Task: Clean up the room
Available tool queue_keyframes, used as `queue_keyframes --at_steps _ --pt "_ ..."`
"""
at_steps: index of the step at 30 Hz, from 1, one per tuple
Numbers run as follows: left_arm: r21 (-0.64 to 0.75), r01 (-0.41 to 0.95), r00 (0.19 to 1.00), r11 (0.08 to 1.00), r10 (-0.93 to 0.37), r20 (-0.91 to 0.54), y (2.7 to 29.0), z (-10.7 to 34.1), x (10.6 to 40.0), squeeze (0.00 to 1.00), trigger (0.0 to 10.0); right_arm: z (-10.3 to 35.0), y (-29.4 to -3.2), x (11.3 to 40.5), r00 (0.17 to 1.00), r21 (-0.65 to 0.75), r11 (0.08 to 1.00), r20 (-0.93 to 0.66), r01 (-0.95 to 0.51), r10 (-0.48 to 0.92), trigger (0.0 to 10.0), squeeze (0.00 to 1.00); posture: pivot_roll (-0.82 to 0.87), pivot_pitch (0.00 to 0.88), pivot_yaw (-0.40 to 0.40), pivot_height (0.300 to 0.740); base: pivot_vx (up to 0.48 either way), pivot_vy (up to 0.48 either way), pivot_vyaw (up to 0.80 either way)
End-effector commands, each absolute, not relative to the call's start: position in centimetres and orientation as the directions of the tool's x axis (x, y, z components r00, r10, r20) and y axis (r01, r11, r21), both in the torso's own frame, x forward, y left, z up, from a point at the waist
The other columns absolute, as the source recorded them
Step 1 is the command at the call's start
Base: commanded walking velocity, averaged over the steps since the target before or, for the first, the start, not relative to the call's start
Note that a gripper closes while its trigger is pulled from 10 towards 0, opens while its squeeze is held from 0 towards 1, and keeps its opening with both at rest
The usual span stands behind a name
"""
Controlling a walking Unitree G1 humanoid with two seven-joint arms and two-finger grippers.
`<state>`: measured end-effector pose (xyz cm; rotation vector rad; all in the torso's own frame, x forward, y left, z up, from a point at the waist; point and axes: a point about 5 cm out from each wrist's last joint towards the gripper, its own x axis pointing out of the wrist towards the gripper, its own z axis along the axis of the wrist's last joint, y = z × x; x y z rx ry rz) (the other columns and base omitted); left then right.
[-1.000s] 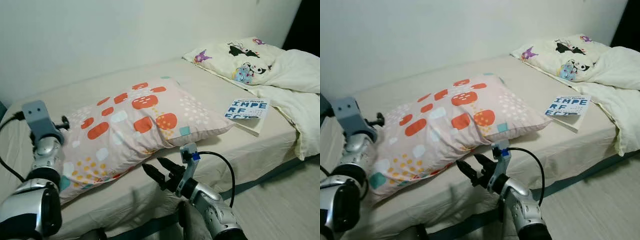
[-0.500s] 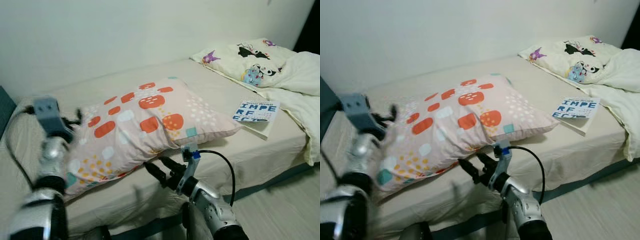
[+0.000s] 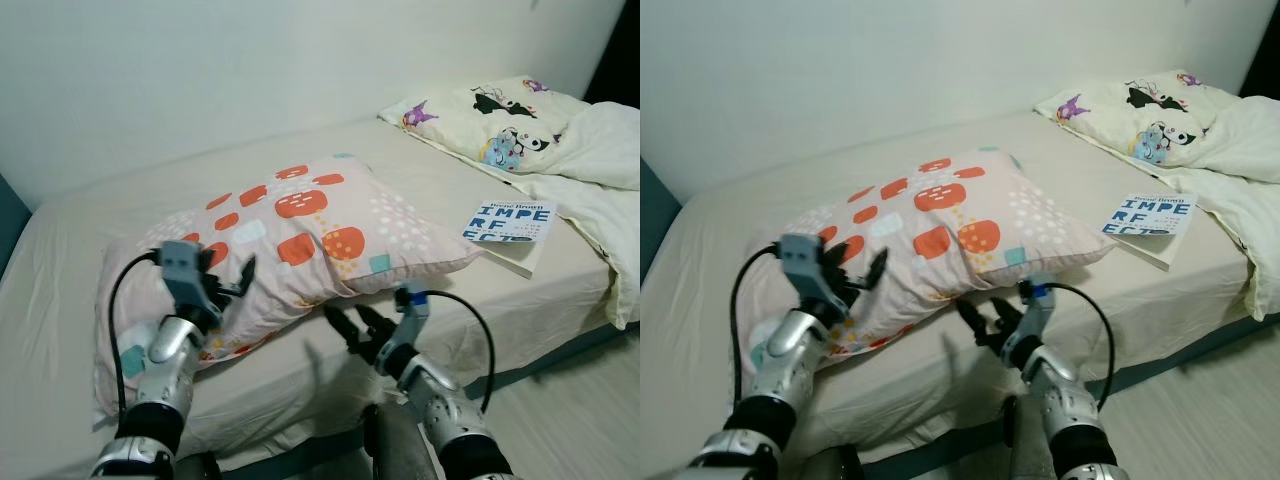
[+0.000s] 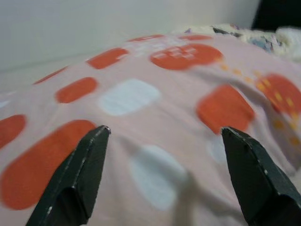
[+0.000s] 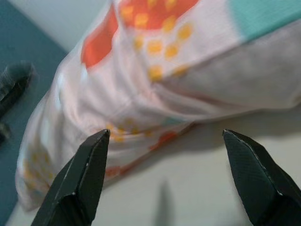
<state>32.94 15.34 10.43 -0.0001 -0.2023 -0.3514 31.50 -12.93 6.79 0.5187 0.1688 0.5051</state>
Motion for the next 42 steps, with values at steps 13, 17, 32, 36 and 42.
queue_keyframes --at_steps 13,17,32,36,42 --pt "0.553 0.460 0.805 0.695 -0.589 0.069 12.2 9.1 30.6 0.00 10.0 9.9 -16.0 32.4 0.934 0.670 0.654 0.195 -0.350 0.300 10.0 0.00 -0.17 0.098 0.059 0.550 0.000 0.000 0.00" --pt "0.626 0.442 0.790 0.643 -0.609 0.068 11.5 9.2 30.4 0.00 10.0 10.0 -16.9 32.5 0.946 0.668 0.671 0.187 -0.320 0.264 10.0 0.00 -0.17 0.102 0.057 0.550 0.000 0.000 0.00" --pt "0.835 0.333 0.822 0.437 -0.568 -0.030 10.2 7.5 30.4 0.00 10.0 9.5 -18.5 32.5 0.977 0.690 0.691 0.132 -0.214 0.170 10.0 0.00 -0.16 0.129 0.048 0.550 0.000 0.000 0.00" --pt "0.845 0.307 0.838 0.438 -0.545 -0.022 9.8 7.4 30.7 0.00 10.0 9.5 -18.4 32.5 0.976 0.689 0.692 0.134 -0.215 0.171 10.0 0.00 -0.16 0.131 0.050 0.550 0.000 0.000 0.00" --pt "0.886 0.168 0.900 0.432 -0.435 0.042 9.5 7.9 31.8 0.00 10.0 9.4 -18.4 32.2 0.978 0.694 0.689 0.132 -0.208 0.163 10.0 0.00 -0.17 0.135 0.057 0.550 0.000 0.000 0.00"
